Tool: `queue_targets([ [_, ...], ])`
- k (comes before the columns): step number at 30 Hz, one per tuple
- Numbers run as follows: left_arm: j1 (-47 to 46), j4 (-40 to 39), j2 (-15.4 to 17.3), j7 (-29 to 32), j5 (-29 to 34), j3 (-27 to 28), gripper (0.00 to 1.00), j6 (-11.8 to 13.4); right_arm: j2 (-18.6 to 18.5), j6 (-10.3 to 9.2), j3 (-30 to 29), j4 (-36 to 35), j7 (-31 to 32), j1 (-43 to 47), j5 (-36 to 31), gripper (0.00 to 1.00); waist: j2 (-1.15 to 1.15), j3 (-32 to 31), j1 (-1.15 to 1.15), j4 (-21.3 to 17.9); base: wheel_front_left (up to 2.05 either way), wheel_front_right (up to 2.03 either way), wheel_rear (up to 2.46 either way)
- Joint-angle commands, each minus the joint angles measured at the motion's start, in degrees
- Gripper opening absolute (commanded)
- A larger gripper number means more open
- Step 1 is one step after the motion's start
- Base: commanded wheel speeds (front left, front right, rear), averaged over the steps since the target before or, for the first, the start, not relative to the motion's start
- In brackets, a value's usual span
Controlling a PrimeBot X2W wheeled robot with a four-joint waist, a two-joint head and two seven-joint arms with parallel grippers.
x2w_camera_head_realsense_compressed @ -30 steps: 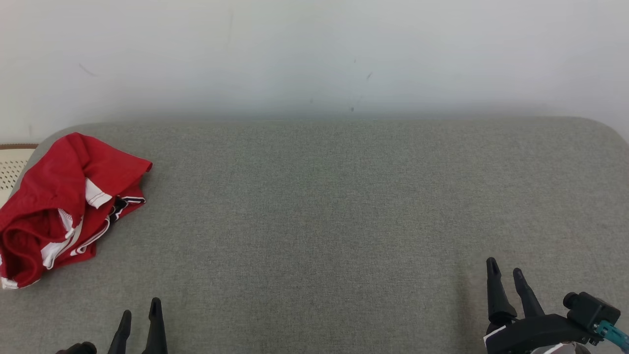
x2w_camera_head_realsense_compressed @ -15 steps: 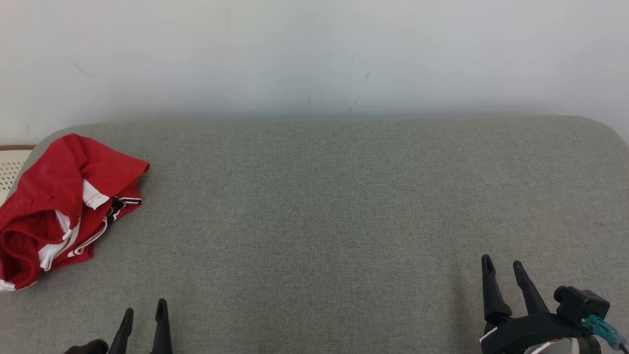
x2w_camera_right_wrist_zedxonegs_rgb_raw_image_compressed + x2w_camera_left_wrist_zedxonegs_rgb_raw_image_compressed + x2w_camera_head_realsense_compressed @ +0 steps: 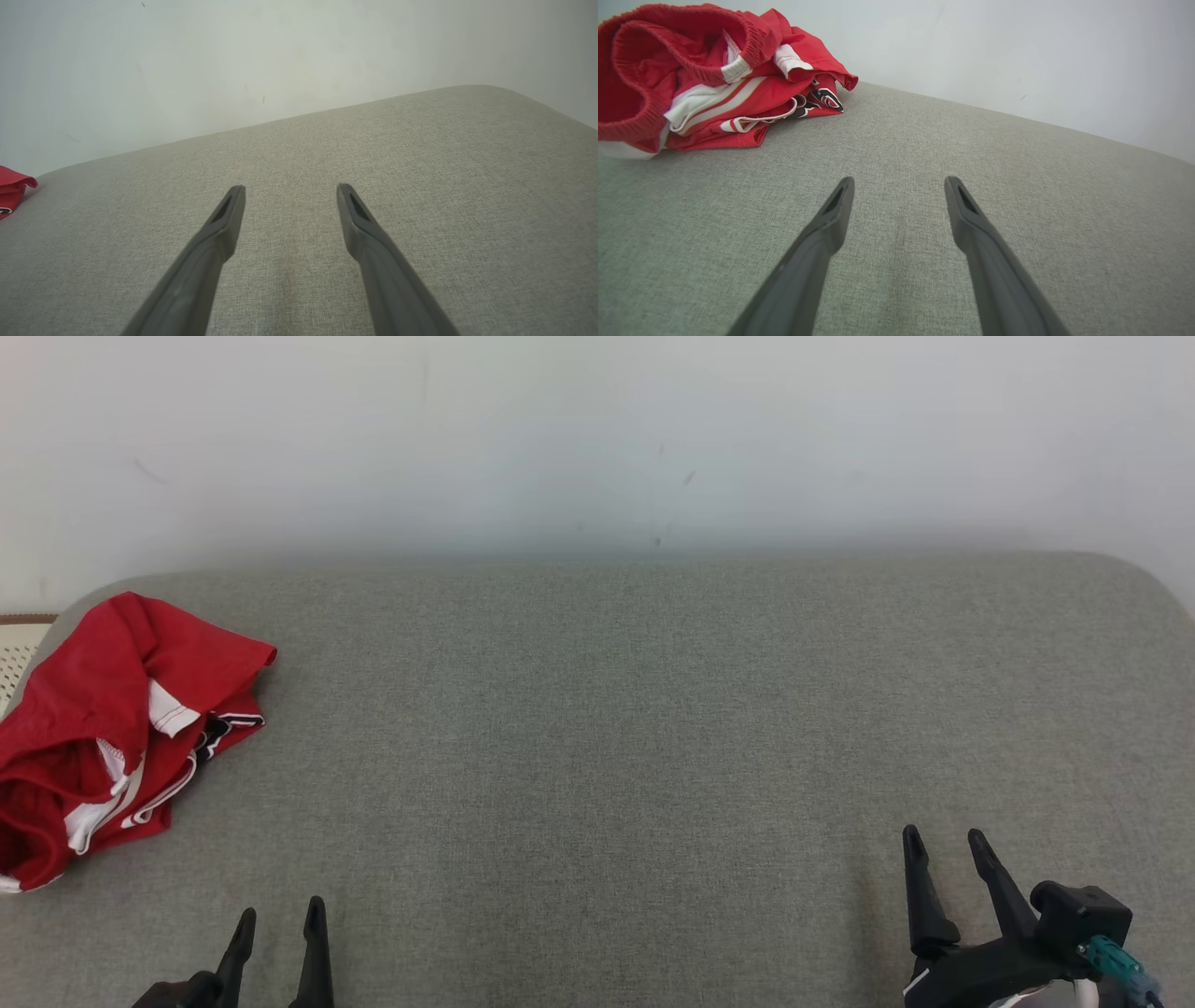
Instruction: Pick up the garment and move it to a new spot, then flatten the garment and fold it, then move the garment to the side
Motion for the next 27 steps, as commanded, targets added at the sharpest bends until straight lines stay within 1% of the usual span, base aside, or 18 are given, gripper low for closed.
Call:
queue_targets([
  [1, -0.27, -0.44, 0.08, -0.66, 1.73, 0.12, 1.0, 0.33, -0.09, 0.04, 0.02, 0.01, -0.6, -0.37, -2.01, 1.0, 0.0, 0.06, 0.0, -0.11, 0.0, 0.0, 0.0],
  [23, 0.15, -0.81, -0.01, -2.88, 10.77, 0.35, 1.0, 0.95, 0.49, 0.04, -0.92, -0.45, -2.9, 0.31, -12.23, 1.0, 0.0, -0.37, 0.0, -1.16, 0.0, 0.0, 0.0],
  [27, 0.26, -0.45, -0.03, -2.84, 10.1, 0.78, 1.0, 1.28, 0.72, 0.04, -1.57, -0.5, -2.88, 0.62, -12.64, 1.0, 0.0, -0.46, 0.0, -1.2, 0.0, 0.0, 0.0],
])
